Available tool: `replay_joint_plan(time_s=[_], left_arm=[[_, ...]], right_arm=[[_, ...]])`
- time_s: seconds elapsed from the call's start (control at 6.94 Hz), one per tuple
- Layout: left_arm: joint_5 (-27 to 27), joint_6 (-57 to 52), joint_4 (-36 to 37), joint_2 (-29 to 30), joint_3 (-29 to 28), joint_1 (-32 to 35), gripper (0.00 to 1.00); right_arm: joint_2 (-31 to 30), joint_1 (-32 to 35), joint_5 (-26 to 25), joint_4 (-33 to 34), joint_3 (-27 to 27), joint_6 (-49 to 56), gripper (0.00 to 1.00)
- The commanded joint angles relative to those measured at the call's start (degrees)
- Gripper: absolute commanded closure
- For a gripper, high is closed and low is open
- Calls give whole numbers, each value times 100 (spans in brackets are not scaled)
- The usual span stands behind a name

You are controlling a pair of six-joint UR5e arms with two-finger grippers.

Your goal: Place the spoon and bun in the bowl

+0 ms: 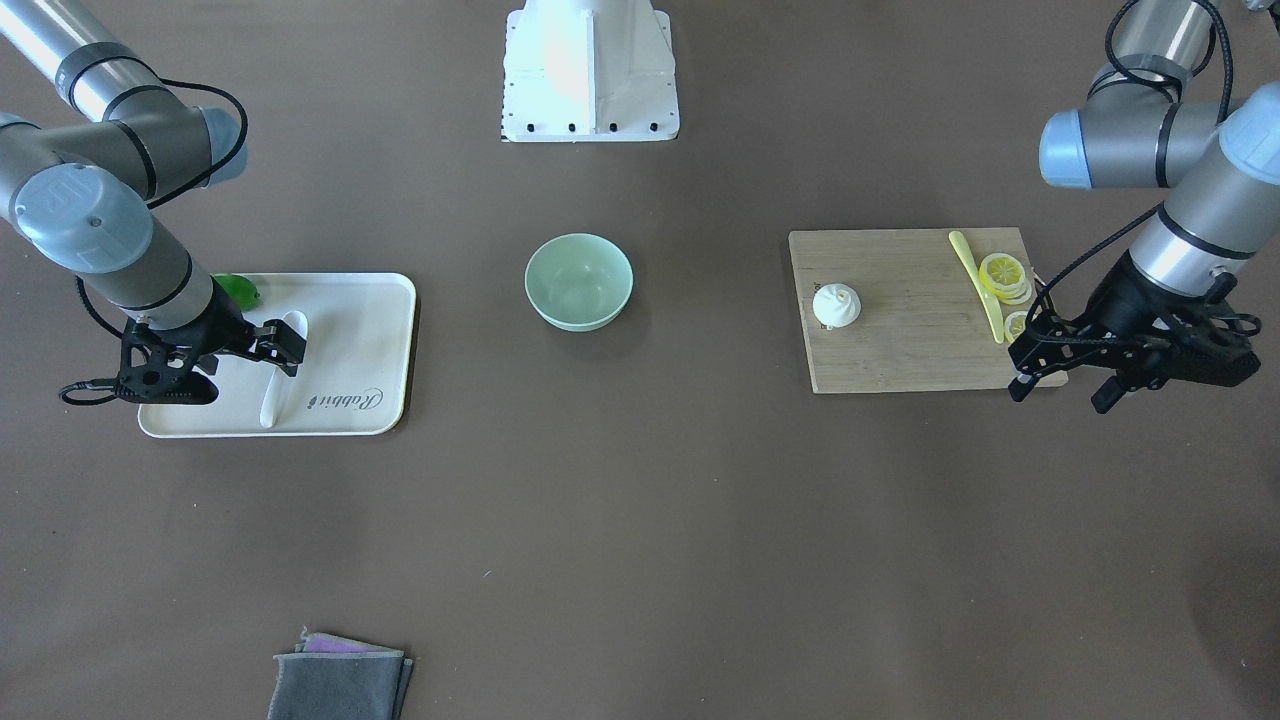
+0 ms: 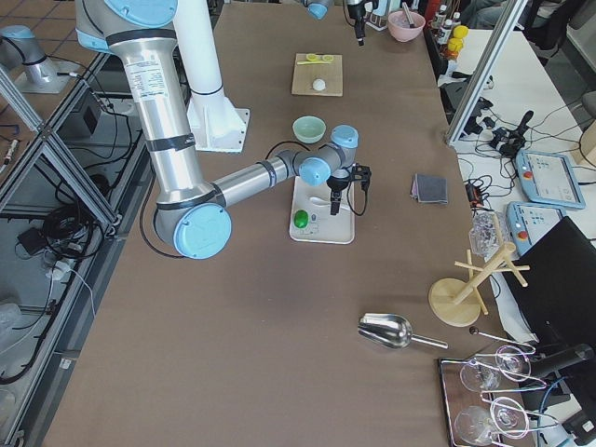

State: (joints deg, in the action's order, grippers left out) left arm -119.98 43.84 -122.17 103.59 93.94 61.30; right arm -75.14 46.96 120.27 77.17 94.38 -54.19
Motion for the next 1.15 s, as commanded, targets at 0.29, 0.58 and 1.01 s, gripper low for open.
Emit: replay_joint_plan(time_s=[0.29,0.58,1.01], left_arm=[[1,2,-9,-6,36,-4,2],[1,2,-9,3,36,-4,2],[1,-7,-9,3,45,-4,2]], right_arm=[[-9,-117,-39,9,-69,-12,44],[0,-117,-39,9,-104,-12,59],[17,-126,-39,9,-148,-12,66]])
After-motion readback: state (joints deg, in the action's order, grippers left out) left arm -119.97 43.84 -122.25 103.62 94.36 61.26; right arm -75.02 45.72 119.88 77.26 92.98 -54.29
